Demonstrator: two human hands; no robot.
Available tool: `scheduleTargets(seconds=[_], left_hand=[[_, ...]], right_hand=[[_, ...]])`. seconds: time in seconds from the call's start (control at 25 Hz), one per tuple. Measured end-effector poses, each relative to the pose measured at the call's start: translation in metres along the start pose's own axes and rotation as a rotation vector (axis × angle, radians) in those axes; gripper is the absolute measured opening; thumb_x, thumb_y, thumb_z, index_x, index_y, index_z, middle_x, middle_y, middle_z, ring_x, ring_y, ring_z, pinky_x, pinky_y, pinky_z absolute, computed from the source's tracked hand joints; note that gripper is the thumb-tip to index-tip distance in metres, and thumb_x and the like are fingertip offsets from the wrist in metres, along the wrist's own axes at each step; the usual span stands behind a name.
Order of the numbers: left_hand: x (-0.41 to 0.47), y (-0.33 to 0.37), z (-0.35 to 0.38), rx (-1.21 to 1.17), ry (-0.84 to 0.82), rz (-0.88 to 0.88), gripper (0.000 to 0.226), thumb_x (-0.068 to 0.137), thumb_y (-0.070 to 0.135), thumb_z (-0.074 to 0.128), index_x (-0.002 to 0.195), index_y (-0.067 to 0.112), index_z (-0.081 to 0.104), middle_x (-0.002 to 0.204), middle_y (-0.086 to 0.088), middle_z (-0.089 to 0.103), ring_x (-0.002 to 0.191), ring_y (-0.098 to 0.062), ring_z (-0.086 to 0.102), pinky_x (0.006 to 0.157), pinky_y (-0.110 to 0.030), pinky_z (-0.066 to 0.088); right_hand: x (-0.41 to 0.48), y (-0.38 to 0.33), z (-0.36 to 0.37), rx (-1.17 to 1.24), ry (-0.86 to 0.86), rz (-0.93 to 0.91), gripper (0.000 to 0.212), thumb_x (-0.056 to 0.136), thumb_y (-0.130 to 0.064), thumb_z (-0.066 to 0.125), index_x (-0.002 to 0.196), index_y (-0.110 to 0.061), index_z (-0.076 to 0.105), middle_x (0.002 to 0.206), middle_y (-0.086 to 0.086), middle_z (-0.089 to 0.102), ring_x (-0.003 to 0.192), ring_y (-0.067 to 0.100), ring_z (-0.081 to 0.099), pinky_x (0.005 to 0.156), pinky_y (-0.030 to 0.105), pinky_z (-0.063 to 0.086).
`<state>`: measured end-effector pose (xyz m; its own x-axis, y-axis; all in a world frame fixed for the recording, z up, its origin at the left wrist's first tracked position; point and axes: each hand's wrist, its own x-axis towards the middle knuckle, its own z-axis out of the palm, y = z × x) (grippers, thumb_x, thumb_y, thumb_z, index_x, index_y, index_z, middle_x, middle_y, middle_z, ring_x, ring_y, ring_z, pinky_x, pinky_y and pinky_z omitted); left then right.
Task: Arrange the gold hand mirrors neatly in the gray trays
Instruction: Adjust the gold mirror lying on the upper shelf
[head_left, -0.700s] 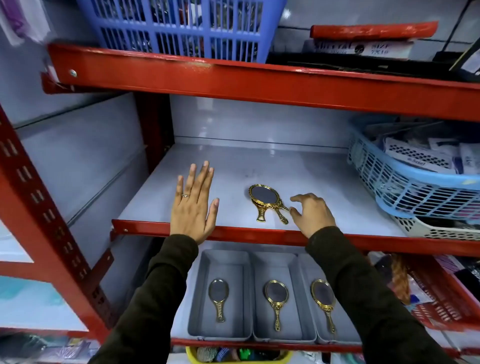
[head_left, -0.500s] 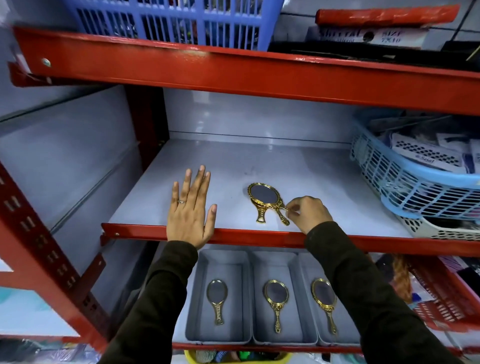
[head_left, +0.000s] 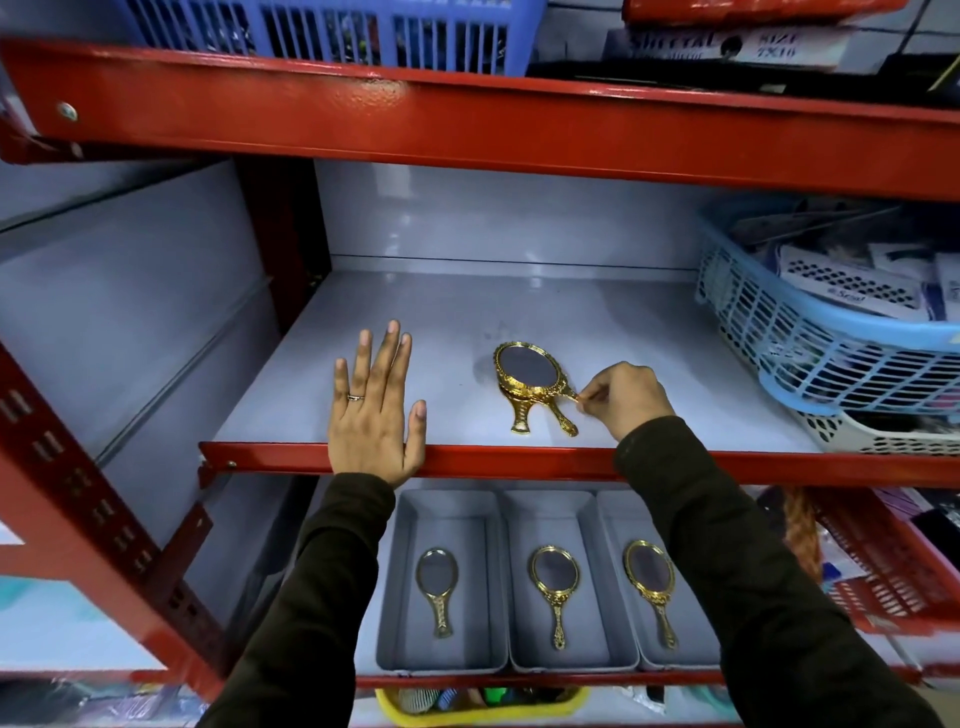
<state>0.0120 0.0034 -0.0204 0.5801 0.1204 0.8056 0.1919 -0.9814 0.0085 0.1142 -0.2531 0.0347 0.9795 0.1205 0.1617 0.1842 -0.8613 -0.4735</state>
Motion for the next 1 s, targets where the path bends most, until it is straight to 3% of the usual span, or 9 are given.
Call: scheduleTargets(seconds=[0.16, 0.28, 0.4, 0.48, 0.56, 0.64, 0.72, 0.92, 1.0], left_hand=[[0.000, 0.002, -0.002, 0.000, -0.040, -0.018, 0.069, 0.092, 0.037, 0.027, 0.155, 0.009, 0.023, 0.163, -0.009, 0.023, 0.153, -0.018, -0.004, 0.126, -0.041, -0.001], [-0.001, 0.003, -0.003, -0.009, -0.068, -0.028, 0.070, 0.093, 0.038, 0.025, 0.156, 0.009, 0.020, 0.165, -0.008, 0.018, 0.153, -0.020, -0.002, 0.126, -0.040, -0.005], [-0.001, 0.004, -0.005, 0.001, -0.067, -0.037, 0.069, 0.094, 0.038, 0.022, 0.157, 0.009, 0.017, 0.165, -0.008, 0.014, 0.153, -0.021, -0.002, 0.126, -0.039, -0.007], [-0.001, 0.004, -0.006, 0.007, -0.067, -0.044, 0.069, 0.095, 0.039, 0.021, 0.157, 0.009, 0.015, 0.165, -0.008, 0.013, 0.153, -0.020, -0.004, 0.125, -0.039, -0.008], [0.000, 0.005, -0.005, 0.003, -0.063, -0.049, 0.069, 0.095, 0.039, 0.020, 0.157, 0.009, 0.014, 0.166, -0.008, 0.013, 0.153, -0.022, -0.002, 0.125, -0.039, -0.009], [-0.001, 0.006, -0.004, -0.007, -0.055, -0.043, 0.069, 0.095, 0.040, 0.019, 0.157, 0.009, 0.014, 0.166, -0.008, 0.013, 0.154, -0.028, 0.005, 0.125, -0.039, -0.009], [-0.001, 0.007, -0.003, -0.021, -0.038, -0.037, 0.069, 0.096, 0.040, 0.018, 0.157, 0.008, 0.016, 0.165, -0.008, 0.014, 0.153, -0.033, 0.010, 0.124, -0.040, -0.008], [0.000, 0.007, -0.003, 0.009, -0.019, -0.023, 0.069, 0.097, 0.039, 0.017, 0.157, 0.006, 0.017, 0.165, -0.009, 0.016, 0.153, -0.034, 0.010, 0.124, -0.038, -0.011], [0.000, 0.007, -0.002, 0.017, -0.023, -0.024, 0.069, 0.096, 0.040, 0.015, 0.157, 0.006, 0.017, 0.165, -0.009, 0.015, 0.153, -0.030, 0.005, 0.124, -0.040, -0.010]], right_hand=[[-0.027, 0.017, -0.037, 0.078, 0.068, 0.006, 0.007, 0.078, -0.014, 0.079, 0.083, -0.011, 0.080, 0.083, 0.006, 0.076, 0.079, 0.023, 0.071, 0.085, 0.038, 0.059], [-0.071, 0.038, -0.069, 0.114, 0.116, 0.012, 0.005, 0.077, -0.014, 0.079, 0.083, -0.014, 0.079, 0.080, 0.002, 0.076, 0.076, 0.018, 0.071, 0.080, 0.030, 0.057], [-0.125, 0.063, -0.087, 0.187, 0.075, 0.059, 0.006, 0.076, -0.008, 0.080, 0.080, -0.013, 0.079, 0.076, 0.002, 0.076, 0.068, 0.012, 0.070, 0.066, 0.007, 0.052], [-0.155, 0.087, -0.084, 0.131, -0.035, 0.136, 0.007, 0.076, -0.005, 0.080, 0.079, -0.012, 0.079, 0.069, -0.004, 0.072, 0.055, -0.001, 0.064, 0.057, -0.003, 0.045], [-0.174, 0.117, -0.064, 0.054, -0.164, 0.226, 0.007, 0.077, -0.006, 0.078, 0.079, -0.013, 0.080, 0.067, -0.004, 0.072, 0.053, -0.005, 0.063, 0.057, 0.002, 0.047], [-0.177, 0.145, -0.031, -0.029, -0.243, 0.333, 0.003, 0.078, -0.010, 0.078, 0.079, -0.012, 0.079, 0.077, 0.002, 0.077, 0.066, 0.005, 0.068, 0.069, 0.015, 0.052], [-0.165, 0.172, 0.010, -0.069, -0.258, 0.426, 0.006, 0.078, -0.013, 0.078, 0.079, -0.008, 0.079, 0.083, 0.008, 0.078, 0.079, 0.017, 0.072, 0.076, 0.026, 0.055], [-0.123, 0.215, 0.095, -0.114, -0.257, 0.570, 0.018, 0.080, -0.023, 0.074, 0.082, -0.005, 0.072, 0.086, 0.015, 0.074, 0.090, 0.029, 0.073, 0.082, 0.033, 0.058], [-0.115, 0.224, 0.115, -0.119, -0.257, 0.612, 0.023, 0.082, -0.021, 0.069, 0.095, -0.003, 0.068, 0.100, 0.019, 0.073, 0.099, 0.033, 0.071, 0.085, 0.037, 0.056]])
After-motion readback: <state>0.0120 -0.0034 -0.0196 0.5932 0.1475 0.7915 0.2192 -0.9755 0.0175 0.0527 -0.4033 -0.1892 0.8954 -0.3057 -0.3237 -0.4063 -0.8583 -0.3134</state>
